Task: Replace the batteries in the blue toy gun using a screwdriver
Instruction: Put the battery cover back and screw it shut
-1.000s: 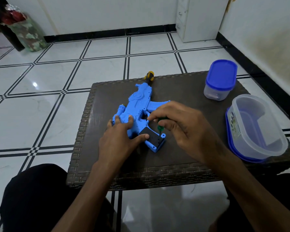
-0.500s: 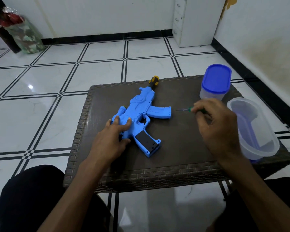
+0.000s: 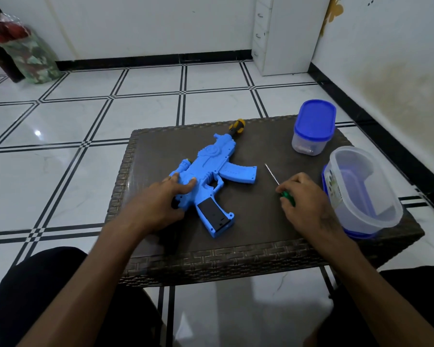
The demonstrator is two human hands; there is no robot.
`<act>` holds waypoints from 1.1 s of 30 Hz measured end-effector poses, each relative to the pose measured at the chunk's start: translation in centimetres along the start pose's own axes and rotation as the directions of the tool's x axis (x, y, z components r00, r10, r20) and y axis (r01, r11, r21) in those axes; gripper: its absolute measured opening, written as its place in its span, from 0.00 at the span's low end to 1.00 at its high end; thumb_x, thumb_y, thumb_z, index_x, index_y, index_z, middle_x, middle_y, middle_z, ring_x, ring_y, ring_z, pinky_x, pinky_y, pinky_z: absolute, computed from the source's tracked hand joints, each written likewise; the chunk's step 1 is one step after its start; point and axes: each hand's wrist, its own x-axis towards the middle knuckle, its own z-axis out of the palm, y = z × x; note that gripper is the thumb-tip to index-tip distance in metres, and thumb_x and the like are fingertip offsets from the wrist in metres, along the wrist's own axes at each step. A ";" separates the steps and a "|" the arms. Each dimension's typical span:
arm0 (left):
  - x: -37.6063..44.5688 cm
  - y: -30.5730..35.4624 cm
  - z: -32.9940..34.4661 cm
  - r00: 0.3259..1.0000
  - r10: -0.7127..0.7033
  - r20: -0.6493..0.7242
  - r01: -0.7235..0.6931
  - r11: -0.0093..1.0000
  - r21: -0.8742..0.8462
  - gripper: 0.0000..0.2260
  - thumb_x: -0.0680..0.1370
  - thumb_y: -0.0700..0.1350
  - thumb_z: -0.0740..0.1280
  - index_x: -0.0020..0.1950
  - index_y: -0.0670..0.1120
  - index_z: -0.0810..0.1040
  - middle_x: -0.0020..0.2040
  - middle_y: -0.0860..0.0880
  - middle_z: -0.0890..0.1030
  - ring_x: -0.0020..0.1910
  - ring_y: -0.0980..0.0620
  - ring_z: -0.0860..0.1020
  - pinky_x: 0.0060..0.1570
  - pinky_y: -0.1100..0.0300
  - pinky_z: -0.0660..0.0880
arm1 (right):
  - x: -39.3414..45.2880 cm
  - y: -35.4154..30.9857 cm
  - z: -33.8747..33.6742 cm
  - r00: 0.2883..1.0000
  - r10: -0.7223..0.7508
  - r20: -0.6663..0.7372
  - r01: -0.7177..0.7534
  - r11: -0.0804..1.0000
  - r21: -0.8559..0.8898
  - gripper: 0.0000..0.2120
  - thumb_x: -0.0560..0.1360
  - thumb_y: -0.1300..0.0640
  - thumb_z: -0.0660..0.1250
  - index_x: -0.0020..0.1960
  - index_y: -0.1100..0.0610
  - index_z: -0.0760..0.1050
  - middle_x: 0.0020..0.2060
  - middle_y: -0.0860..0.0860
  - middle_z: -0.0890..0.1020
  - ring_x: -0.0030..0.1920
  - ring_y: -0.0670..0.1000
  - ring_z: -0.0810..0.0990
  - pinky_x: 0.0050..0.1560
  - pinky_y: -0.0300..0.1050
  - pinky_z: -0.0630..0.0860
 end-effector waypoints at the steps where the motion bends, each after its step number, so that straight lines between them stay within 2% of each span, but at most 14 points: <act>1: -0.1 0.2 0.1 1.000 -0.010 -0.012 0.010 1.000 0.022 0.35 0.75 0.45 0.68 0.77 0.63 0.57 0.80 0.46 0.53 0.73 0.45 0.66 0.66 0.55 0.66 | 0.0 -0.1 0.0 1.000 -0.003 0.012 0.003 1.000 -0.004 0.12 0.77 0.61 0.68 0.60 0.55 0.79 0.58 0.51 0.74 0.57 0.49 0.75 0.57 0.38 0.72; 5: -0.3 0.3 -0.3 1.000 0.001 -0.014 -0.001 0.999 0.035 0.36 0.73 0.44 0.69 0.76 0.63 0.58 0.80 0.47 0.55 0.68 0.44 0.70 0.61 0.57 0.67 | 0.0 -0.5 -0.1 0.999 -0.016 0.039 0.016 1.000 -0.024 0.14 0.77 0.60 0.68 0.62 0.53 0.78 0.60 0.51 0.73 0.60 0.50 0.74 0.60 0.42 0.74; 11: -0.8 0.1 -0.5 1.000 0.027 -0.001 -0.027 0.998 0.051 0.36 0.74 0.43 0.68 0.76 0.64 0.56 0.80 0.49 0.53 0.72 0.47 0.66 0.64 0.57 0.67 | 0.1 -1.0 -0.4 0.999 -0.007 0.049 0.010 0.998 -0.057 0.13 0.77 0.56 0.68 0.62 0.52 0.77 0.61 0.51 0.73 0.61 0.50 0.73 0.60 0.43 0.73; 15: -0.9 0.0 -0.5 0.999 0.042 -0.025 -0.041 0.998 0.053 0.33 0.76 0.43 0.66 0.77 0.61 0.57 0.80 0.47 0.53 0.78 0.49 0.56 0.71 0.54 0.61 | -0.2 -1.2 -2.4 0.995 -0.078 -0.065 0.078 0.997 -0.011 0.12 0.77 0.55 0.68 0.59 0.53 0.79 0.57 0.51 0.76 0.57 0.51 0.76 0.57 0.44 0.75; 18: -0.8 0.9 -0.9 0.983 0.051 -0.178 -0.062 0.997 -0.055 0.29 0.75 0.43 0.67 0.74 0.58 0.66 0.78 0.47 0.61 0.76 0.49 0.61 0.70 0.52 0.64 | -0.5 -0.8 -4.9 0.977 -0.137 -0.166 0.142 0.990 0.019 0.10 0.76 0.55 0.70 0.56 0.54 0.80 0.54 0.52 0.80 0.52 0.50 0.79 0.51 0.44 0.77; 20: -0.5 2.7 -1.0 0.946 0.056 -0.318 -0.108 0.983 -0.149 0.24 0.75 0.44 0.67 0.70 0.57 0.73 0.73 0.50 0.70 0.71 0.49 0.70 0.66 0.51 0.70 | -0.4 0.0 -6.5 0.965 -0.135 -0.224 0.142 0.990 0.018 0.09 0.76 0.56 0.70 0.55 0.54 0.81 0.52 0.52 0.82 0.50 0.49 0.79 0.49 0.41 0.75; 22: -0.1 5.5 -0.9 0.900 0.032 -0.436 -0.163 0.950 -0.267 0.18 0.75 0.45 0.68 0.64 0.57 0.78 0.60 0.55 0.81 0.58 0.53 0.79 0.59 0.54 0.75 | 0.0 1.2 -7.8 0.961 -0.093 -0.260 0.102 0.995 0.021 0.08 0.76 0.56 0.69 0.54 0.54 0.81 0.51 0.51 0.82 0.47 0.47 0.78 0.47 0.40 0.72; 24: 0.3 9.0 -0.4 0.864 -0.003 -0.504 -0.224 0.894 -0.388 0.12 0.76 0.46 0.68 0.57 0.57 0.82 0.46 0.60 0.82 0.43 0.62 0.80 0.49 0.60 0.76 | 0.3 2.5 -8.7 0.963 -0.034 -0.267 0.045 0.998 0.036 0.08 0.77 0.55 0.67 0.55 0.54 0.81 0.51 0.52 0.82 0.46 0.47 0.77 0.46 0.40 0.71; 25: 0.8 10.9 0.0 0.856 -0.005 -0.516 -0.258 0.863 -0.435 0.10 0.76 0.47 0.68 0.54 0.57 0.83 0.44 0.61 0.82 0.40 0.63 0.80 0.46 0.63 0.76 | 0.2 3.2 -9.3 0.964 -0.006 -0.265 0.016 0.999 0.036 0.08 0.78 0.55 0.67 0.55 0.54 0.81 0.51 0.52 0.82 0.47 0.47 0.78 0.46 0.40 0.71; 28: 2.3 16.0 1.5 0.881 0.027 -0.473 -0.305 0.796 -0.523 0.08 0.75 0.52 0.67 0.51 0.55 0.85 0.43 0.60 0.84 0.41 0.63 0.80 0.46 0.63 0.76 | 0.2 4.6 -9.9 0.966 0.057 -0.254 -0.050 0.998 0.035 0.10 0.78 0.55 0.67 0.57 0.54 0.81 0.54 0.52 0.82 0.49 0.49 0.79 0.47 0.40 0.71; 31: 4.5 20.2 3.1 0.947 0.063 -0.314 -0.248 0.765 -0.594 0.17 0.74 0.61 0.65 0.54 0.52 0.84 0.43 0.55 0.85 0.43 0.58 0.82 0.49 0.58 0.80 | -0.1 5.8 -10.5 0.960 0.137 -0.242 -0.129 0.990 0.048 0.12 0.79 0.54 0.66 0.61 0.53 0.78 0.57 0.52 0.80 0.53 0.49 0.78 0.50 0.40 0.70; 33: 5.7 22.3 3.7 0.968 0.073 -0.239 -0.214 0.740 -0.638 0.24 0.72 0.66 0.63 0.52 0.50 0.84 0.40 0.53 0.85 0.41 0.55 0.83 0.46 0.52 0.81 | -0.3 6.6 -10.7 0.955 0.185 -0.231 -0.174 0.982 0.068 0.13 0.80 0.53 0.65 0.64 0.50 0.76 0.59 0.50 0.78 0.55 0.48 0.77 0.50 0.41 0.71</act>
